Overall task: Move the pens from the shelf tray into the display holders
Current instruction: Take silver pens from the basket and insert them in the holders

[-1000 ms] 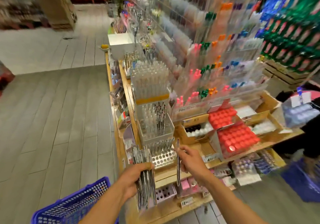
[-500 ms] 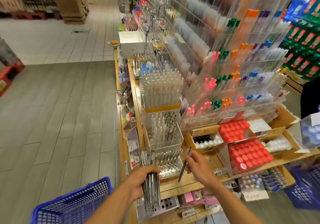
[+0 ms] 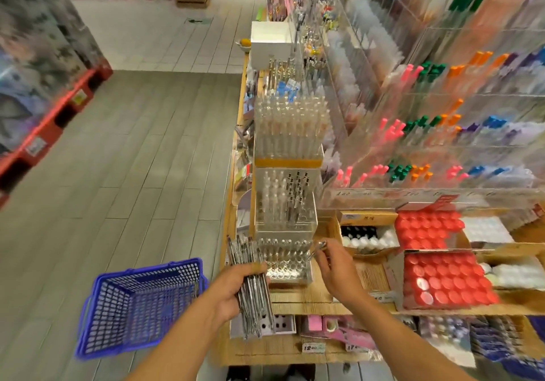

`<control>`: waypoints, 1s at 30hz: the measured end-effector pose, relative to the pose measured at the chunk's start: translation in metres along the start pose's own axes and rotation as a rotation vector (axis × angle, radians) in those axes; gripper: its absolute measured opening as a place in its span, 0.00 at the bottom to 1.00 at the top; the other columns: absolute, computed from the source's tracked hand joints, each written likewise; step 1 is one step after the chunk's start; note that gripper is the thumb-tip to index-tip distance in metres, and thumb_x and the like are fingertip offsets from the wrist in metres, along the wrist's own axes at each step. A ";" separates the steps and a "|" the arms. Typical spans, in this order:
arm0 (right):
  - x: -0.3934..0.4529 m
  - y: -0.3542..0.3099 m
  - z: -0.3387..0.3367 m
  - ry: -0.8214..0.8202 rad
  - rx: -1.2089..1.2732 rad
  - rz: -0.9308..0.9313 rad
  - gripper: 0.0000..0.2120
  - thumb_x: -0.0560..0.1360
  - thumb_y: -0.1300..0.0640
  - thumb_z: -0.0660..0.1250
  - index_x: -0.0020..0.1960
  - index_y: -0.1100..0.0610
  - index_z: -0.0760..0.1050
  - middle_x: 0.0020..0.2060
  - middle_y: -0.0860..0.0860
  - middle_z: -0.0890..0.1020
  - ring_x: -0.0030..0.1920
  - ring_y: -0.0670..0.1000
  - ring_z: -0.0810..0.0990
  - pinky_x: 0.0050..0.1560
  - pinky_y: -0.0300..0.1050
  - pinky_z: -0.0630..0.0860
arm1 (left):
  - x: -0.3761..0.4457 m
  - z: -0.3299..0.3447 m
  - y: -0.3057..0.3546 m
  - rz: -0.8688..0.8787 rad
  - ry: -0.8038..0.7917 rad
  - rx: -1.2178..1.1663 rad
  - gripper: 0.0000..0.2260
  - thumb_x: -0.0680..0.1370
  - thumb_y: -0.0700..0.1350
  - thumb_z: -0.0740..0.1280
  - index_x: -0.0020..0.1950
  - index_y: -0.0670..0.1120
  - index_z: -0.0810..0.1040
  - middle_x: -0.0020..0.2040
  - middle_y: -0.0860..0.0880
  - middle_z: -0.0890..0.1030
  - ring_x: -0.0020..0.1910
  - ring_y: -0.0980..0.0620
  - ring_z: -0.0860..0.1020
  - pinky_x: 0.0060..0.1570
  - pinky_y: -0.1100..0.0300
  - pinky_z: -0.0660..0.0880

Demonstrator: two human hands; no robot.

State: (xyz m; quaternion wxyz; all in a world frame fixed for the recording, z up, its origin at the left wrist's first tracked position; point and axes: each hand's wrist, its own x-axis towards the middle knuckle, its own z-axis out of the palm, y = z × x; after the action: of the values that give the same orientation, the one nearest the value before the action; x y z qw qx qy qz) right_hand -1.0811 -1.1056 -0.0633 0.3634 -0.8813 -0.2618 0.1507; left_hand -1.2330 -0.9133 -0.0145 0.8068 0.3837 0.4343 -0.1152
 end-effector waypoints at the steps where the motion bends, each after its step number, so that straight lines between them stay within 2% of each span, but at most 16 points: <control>1: 0.001 0.002 0.000 0.003 0.037 0.000 0.04 0.82 0.55 0.60 0.50 0.51 0.72 0.43 0.46 0.77 0.42 0.47 0.78 0.42 0.46 0.76 | -0.001 0.003 -0.003 0.004 0.014 -0.011 0.17 0.64 0.40 0.76 0.50 0.36 0.80 0.38 0.40 0.83 0.34 0.44 0.81 0.38 0.51 0.81; 4: 0.006 0.006 -0.002 -0.022 0.071 -0.022 0.02 0.82 0.53 0.60 0.53 0.46 0.69 0.42 0.44 0.79 0.41 0.45 0.79 0.39 0.44 0.76 | -0.003 0.013 -0.011 0.024 0.055 -0.047 0.19 0.63 0.40 0.77 0.51 0.36 0.80 0.39 0.40 0.83 0.35 0.44 0.82 0.36 0.51 0.81; 8: 0.006 0.009 0.001 -0.074 0.021 -0.038 0.06 0.81 0.53 0.60 0.54 0.43 0.64 0.40 0.41 0.77 0.38 0.40 0.76 0.32 0.34 0.68 | -0.004 0.026 -0.019 0.040 0.073 -0.078 0.19 0.64 0.40 0.77 0.52 0.36 0.80 0.39 0.40 0.84 0.35 0.45 0.83 0.35 0.52 0.80; 10: 0.004 0.010 0.003 -0.083 0.063 0.006 0.08 0.80 0.55 0.62 0.57 0.46 0.65 0.42 0.44 0.80 0.40 0.42 0.79 0.35 0.38 0.74 | -0.005 0.029 -0.022 0.039 0.067 -0.091 0.18 0.65 0.40 0.77 0.52 0.36 0.79 0.40 0.40 0.84 0.34 0.45 0.82 0.34 0.53 0.80; 13: 0.003 0.009 0.007 -0.083 0.095 0.029 0.08 0.80 0.56 0.64 0.56 0.50 0.67 0.42 0.48 0.81 0.40 0.47 0.81 0.40 0.50 0.81 | -0.007 0.030 -0.025 0.042 0.064 -0.113 0.17 0.67 0.39 0.76 0.53 0.36 0.79 0.40 0.39 0.83 0.33 0.45 0.82 0.33 0.53 0.79; 18: 0.005 0.009 0.011 -0.104 0.087 0.081 0.07 0.80 0.57 0.65 0.55 0.49 0.68 0.40 0.49 0.82 0.40 0.48 0.82 0.42 0.50 0.81 | -0.009 0.028 -0.021 0.053 0.082 -0.111 0.18 0.67 0.38 0.75 0.55 0.34 0.78 0.40 0.39 0.83 0.33 0.45 0.82 0.32 0.53 0.79; 22: 0.007 0.006 0.015 -0.101 0.101 0.137 0.07 0.79 0.57 0.66 0.54 0.49 0.70 0.39 0.46 0.82 0.38 0.45 0.82 0.39 0.43 0.81 | -0.004 0.026 -0.015 0.046 0.089 -0.102 0.19 0.67 0.37 0.76 0.56 0.33 0.78 0.40 0.38 0.83 0.34 0.43 0.82 0.32 0.54 0.80; 27: 0.007 0.002 0.015 -0.091 0.055 0.221 0.06 0.78 0.56 0.68 0.52 0.50 0.72 0.40 0.43 0.80 0.37 0.39 0.79 0.32 0.30 0.73 | 0.002 0.025 -0.011 0.038 0.080 -0.057 0.20 0.66 0.38 0.76 0.55 0.33 0.80 0.41 0.38 0.84 0.35 0.44 0.83 0.34 0.54 0.80; 29: 0.007 0.002 0.012 -0.139 0.002 0.301 0.06 0.77 0.56 0.70 0.49 0.52 0.72 0.41 0.45 0.79 0.37 0.40 0.77 0.32 0.29 0.69 | 0.004 0.026 -0.011 0.037 0.069 -0.041 0.20 0.65 0.38 0.76 0.55 0.33 0.80 0.42 0.37 0.84 0.36 0.44 0.83 0.35 0.54 0.81; 30: 0.006 0.002 0.009 -0.216 -0.002 0.345 0.05 0.76 0.57 0.70 0.47 0.54 0.73 0.40 0.47 0.80 0.35 0.42 0.78 0.32 0.31 0.70 | 0.006 0.027 -0.010 0.038 0.064 -0.033 0.20 0.64 0.38 0.77 0.54 0.32 0.81 0.42 0.37 0.84 0.36 0.44 0.84 0.35 0.54 0.81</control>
State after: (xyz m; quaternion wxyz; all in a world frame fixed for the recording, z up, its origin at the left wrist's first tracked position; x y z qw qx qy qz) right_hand -1.0793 -1.0985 -0.0717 0.3011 -0.8921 -0.1447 0.3042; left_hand -1.2186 -0.9385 -0.0157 0.8007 0.3819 0.4545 -0.0802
